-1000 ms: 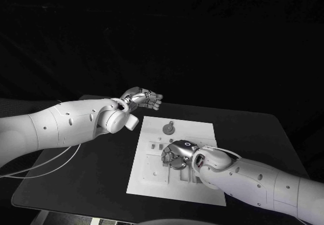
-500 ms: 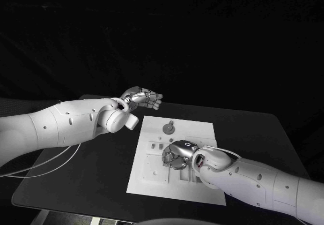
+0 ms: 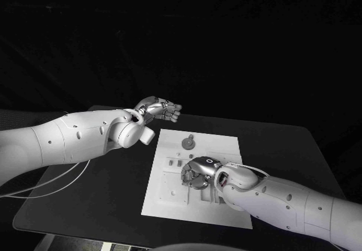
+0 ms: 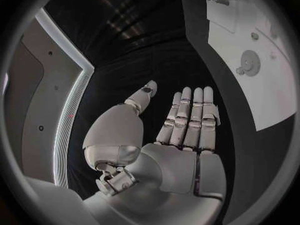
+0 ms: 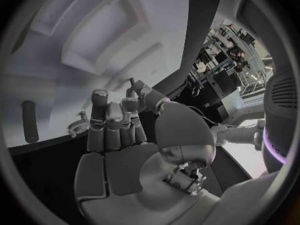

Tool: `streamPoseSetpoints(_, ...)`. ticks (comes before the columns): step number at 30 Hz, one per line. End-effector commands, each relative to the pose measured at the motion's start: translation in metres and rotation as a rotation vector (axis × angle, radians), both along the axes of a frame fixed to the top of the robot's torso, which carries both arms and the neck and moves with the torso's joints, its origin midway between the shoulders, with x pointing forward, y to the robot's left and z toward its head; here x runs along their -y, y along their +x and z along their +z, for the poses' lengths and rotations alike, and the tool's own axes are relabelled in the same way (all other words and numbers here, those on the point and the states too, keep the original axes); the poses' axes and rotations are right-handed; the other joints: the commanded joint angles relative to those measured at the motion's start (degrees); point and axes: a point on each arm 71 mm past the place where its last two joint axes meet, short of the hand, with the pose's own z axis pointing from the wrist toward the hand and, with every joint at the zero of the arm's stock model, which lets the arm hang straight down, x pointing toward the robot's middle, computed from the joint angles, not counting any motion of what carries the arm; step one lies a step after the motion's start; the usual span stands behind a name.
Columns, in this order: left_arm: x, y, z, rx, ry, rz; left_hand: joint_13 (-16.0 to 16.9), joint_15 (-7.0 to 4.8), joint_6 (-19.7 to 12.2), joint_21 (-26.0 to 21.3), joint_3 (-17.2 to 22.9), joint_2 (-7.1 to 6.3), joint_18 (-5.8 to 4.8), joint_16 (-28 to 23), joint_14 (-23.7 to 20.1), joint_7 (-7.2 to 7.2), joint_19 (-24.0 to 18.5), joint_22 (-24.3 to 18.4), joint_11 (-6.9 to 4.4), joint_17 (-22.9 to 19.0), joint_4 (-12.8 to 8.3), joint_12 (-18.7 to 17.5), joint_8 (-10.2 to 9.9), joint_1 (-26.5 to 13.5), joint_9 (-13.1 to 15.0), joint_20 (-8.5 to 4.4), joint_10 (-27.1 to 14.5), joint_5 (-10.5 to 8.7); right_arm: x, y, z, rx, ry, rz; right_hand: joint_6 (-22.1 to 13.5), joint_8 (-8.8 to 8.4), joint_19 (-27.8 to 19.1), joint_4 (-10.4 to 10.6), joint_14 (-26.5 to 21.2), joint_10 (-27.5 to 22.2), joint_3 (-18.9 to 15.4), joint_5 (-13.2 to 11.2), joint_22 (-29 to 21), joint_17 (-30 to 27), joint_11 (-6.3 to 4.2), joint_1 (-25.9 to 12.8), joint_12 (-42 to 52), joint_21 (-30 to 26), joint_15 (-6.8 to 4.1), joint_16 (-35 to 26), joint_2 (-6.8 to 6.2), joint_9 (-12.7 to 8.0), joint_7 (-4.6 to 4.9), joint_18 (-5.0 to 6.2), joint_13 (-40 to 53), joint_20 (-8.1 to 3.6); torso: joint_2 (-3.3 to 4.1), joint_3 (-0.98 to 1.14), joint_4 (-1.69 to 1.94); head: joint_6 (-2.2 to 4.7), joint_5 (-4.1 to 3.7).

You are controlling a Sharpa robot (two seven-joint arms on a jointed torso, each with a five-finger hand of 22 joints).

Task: Assemble the parts on the task board

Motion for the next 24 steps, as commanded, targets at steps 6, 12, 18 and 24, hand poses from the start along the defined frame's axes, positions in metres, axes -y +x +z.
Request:
streamPoseSetpoints(6,0.0027,-0.0001,0.0015,0.003,-0.012,-0.011,-0.1,0.22,0.1,-0.1,-0.3,-0.38,1.04,-0.2,-0.2,0.17,-0.4,0.1,0.03,0.1,0.1,-0.2,0.1,0.3,-0.1,-0.01,0.2,0.01,0.0008,-0.0023,-0.0064,-0.023,-0.032,0.000,-2.1,-2.21,-0.4,-0.1,-0.6,-0.5,-0.9,0.1,1.1,-0.1,0.64,-0.2,-0.8,0.3,0.28,0.2,-3.60,-1.0,2.47,0.71,0.1,-0.42,-0.01,-0.02,0.02,-0.16,0.03)
streamPoseSetpoints(12,0.0024,0.0001,0.0014,0.002,-0.011,-0.010,-0.1,0.23,0.1,-0.1,-0.3,-0.39,1.05,-0.3,-0.2,0.17,-0.4,0.1,0.04,0.1,0.1,-0.3,0.1,0.3,-0.1,-0.01,0.2,0.01,0.0025,-0.0017,-0.0074,-0.026,-0.034,-0.010,-6.6,-4.71,-1.0,-0.2,-1.3,-1.7,-4.6,0.1,1.1,-0.1,2.55,-0.5,-0.9,0.3,2.18,0.4,-6.61,-2.1,4.43,0.71,0.3,-0.29,0.00,-0.01,-0.02,-0.24,0.02)
streamPoseSetpoints(18,0.0025,0.0002,0.0014,0.001,-0.011,-0.011,-0.1,0.25,0.1,-0.1,-0.3,-0.40,1.05,-0.3,-0.2,0.17,-0.4,0.1,0.04,0.1,0.1,-0.3,0.1,0.3,-0.1,0.00,0.2,0.00,0.0030,-0.0017,-0.0077,-0.025,-0.035,-0.013,-6.9,-4.83,-1.4,-0.1,-1.7,-2.3,-6.0,0.1,1.0,-0.1,2.87,0.0,-0.9,0.3,2.53,0.5,-6.73,-2.3,4.75,0.71,0.4,-0.11,0.00,0.02,-0.02,-0.28,-0.03)
streamPoseSetpoints(24,0.0022,0.0001,0.0011,-0.003,-0.011,-0.013,-0.2,0.27,0.0,-0.1,-0.3,-0.41,1.05,-0.3,-0.3,0.18,-0.5,0.1,0.06,0.1,0.1,-0.3,0.1,0.3,-0.1,0.01,0.2,0.00,0.0052,-0.0009,-0.0059,-0.011,-0.012,-0.026,-7.2,-4.97,-1.5,-0.1,-1.9,-2.5,-6.5,0.1,1.0,-0.1,2.97,0.2,-1.0,0.3,2.62,0.6,-6.87,-2.4,4.85,0.71,0.4,-0.02,0.00,0.05,-0.03,-0.27,-0.13)
